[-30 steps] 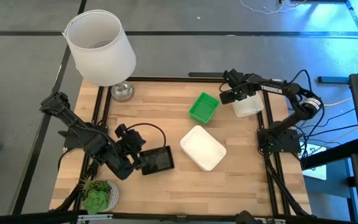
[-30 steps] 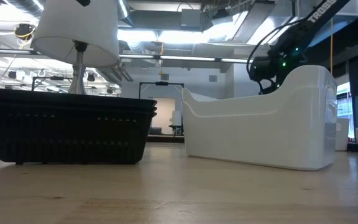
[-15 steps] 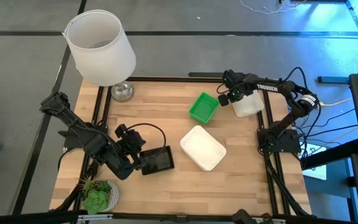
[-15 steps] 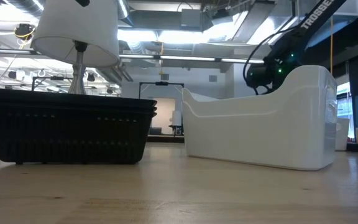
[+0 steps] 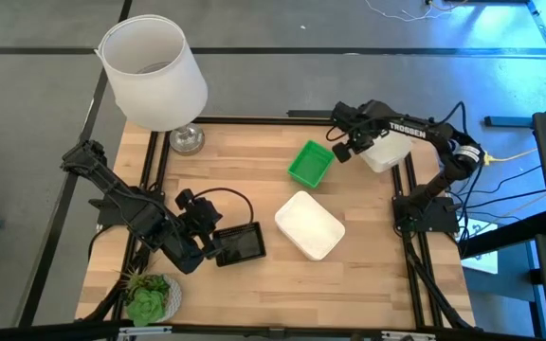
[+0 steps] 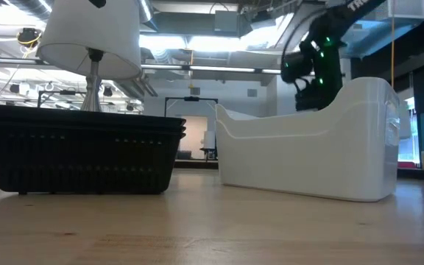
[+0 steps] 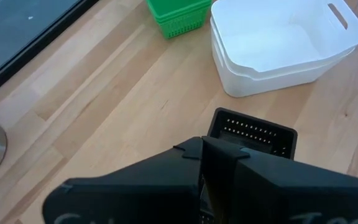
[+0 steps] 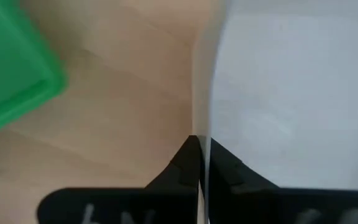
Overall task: Stack baskets by color
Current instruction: Stack the top white bin on the stacked white bins
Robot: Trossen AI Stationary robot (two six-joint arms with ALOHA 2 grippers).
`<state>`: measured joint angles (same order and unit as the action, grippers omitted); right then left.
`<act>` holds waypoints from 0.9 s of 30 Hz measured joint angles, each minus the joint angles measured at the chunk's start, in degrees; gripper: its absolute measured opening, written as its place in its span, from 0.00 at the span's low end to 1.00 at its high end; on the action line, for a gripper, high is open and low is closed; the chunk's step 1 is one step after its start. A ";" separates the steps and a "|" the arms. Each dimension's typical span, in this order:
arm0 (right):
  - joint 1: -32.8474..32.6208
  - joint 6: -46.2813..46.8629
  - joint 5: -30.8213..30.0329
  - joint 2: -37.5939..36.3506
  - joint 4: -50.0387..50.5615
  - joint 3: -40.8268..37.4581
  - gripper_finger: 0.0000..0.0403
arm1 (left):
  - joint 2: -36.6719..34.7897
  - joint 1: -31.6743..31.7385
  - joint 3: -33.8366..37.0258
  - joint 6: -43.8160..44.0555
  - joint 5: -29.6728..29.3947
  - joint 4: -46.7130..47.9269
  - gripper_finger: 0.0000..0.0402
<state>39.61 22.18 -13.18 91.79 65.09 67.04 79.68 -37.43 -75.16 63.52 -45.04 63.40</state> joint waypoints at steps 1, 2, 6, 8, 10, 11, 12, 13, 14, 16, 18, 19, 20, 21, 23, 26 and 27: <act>-0.99 0.43 0.09 0.00 1.75 1.50 0.00 | 0.00 0.00 0.00 -0.51 0.00 -0.02 0.00; -2.09 1.31 -0.06 0.00 3.36 3.17 0.00 | 0.00 0.00 0.00 -1.06 0.00 -0.01 0.00; -7.01 4.34 0.01 -0.04 11.68 9.76 0.00 | -0.02 0.00 0.00 -1.32 0.00 0.03 0.00; -9.75 6.75 0.08 -0.06 16.00 13.04 0.00 | 0.00 0.00 0.00 -1.33 0.00 0.22 0.00; -12.96 9.74 -0.21 -0.07 20.32 15.98 0.00 | 0.00 0.00 0.00 -1.58 0.00 0.35 0.00; -14.64 11.41 -0.23 -0.07 21.90 17.29 0.00 | 0.00 0.00 0.00 -2.25 -0.10 0.35 0.00; -16.42 12.95 -0.27 -0.07 22.93 18.59 0.00 | 0.00 0.00 0.00 -2.74 -0.48 0.35 0.00; -18.26 14.41 -0.26 -0.07 23.33 19.71 0.00 | 0.00 0.00 0.00 -3.06 -0.92 0.35 0.00; -20.28 16.11 -0.26 -0.07 23.70 20.82 0.00 | 0.00 0.00 0.00 -3.57 -1.22 0.35 0.00; -24.15 19.77 -0.07 -0.07 24.34 22.64 0.00 | 0.00 0.00 0.00 -5.13 -1.35 0.35 0.00; -28.18 22.79 0.64 -0.07 23.89 24.21 0.00 | 0.00 0.00 0.00 -6.70 -1.35 0.35 0.00; -30.25 24.65 0.80 -0.07 23.81 24.77 0.00 | 0.00 0.00 0.00 -7.25 -1.35 0.35 0.00; -32.41 26.43 0.80 -0.07 23.75 25.17 0.00 | 0.00 0.02 0.00 -7.91 -1.36 0.33 0.00; -34.48 28.16 0.80 -0.07 23.54 25.45 0.00 | 0.00 0.02 0.00 -8.61 -1.37 0.22 0.00; -38.61 31.94 0.80 -0.07 22.32 25.65 0.00 | 0.00 0.00 0.00 -9.90 -1.37 -0.26 0.00; -44.44 36.20 0.83 -0.07 18.23 24.98 0.00 | 0.00 0.01 0.00 -10.19 -1.37 -0.42 0.00; -46.16 37.70 1.06 -0.07 16.00 24.60 0.00 | 0.00 0.01 0.00 -10.22 -1.37 -0.40 0.00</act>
<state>-6.55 59.89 -12.12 91.72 81.09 91.64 79.68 -37.42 -75.16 53.31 -46.41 62.99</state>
